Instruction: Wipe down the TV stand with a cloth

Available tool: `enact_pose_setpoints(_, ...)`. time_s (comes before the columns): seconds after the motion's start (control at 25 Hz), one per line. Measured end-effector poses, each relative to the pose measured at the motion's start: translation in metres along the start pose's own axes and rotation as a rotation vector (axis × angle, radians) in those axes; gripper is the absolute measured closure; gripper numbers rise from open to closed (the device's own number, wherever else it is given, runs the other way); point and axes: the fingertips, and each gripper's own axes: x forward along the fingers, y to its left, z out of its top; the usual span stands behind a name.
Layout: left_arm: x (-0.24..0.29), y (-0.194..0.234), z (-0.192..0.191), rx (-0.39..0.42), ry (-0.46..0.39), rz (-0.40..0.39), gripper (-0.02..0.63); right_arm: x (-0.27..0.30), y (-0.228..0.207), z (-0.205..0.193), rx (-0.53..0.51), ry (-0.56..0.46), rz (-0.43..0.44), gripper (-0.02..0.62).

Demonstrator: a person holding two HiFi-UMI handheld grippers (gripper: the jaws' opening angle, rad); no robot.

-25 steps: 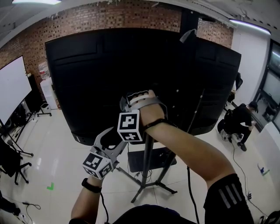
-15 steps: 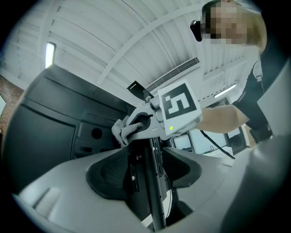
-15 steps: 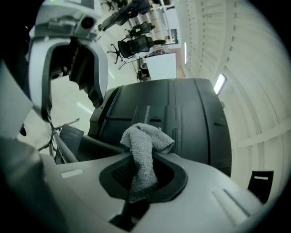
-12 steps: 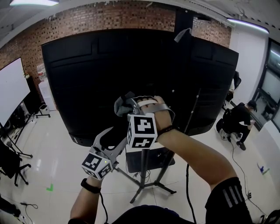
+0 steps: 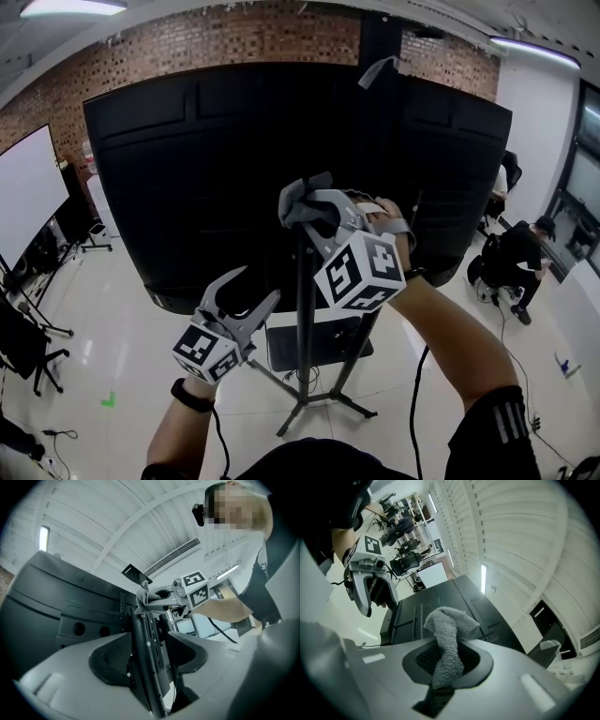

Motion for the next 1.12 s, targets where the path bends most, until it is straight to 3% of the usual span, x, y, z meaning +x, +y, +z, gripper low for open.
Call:
enact_pose_setpoints(0.28,0.019,-0.009,0.003,0.01,-0.004,0.005,0.347,-0.003,-0.006,-0.024,0.021,0.002,0.043,0.54)
enact_pose_setpoints(0.68,0.03,-0.013,-0.017,-0.006,0.044,0.049,0.347,0.007,0.019,-0.054,0.04,-0.009,0.079,0.544)
enact_pose_setpoints(1.12,0.032,-0.016,-0.062,-0.05,0.101,0.05,0.347,0.013,0.102,-0.092,0.122,0.007,0.214,0.545)
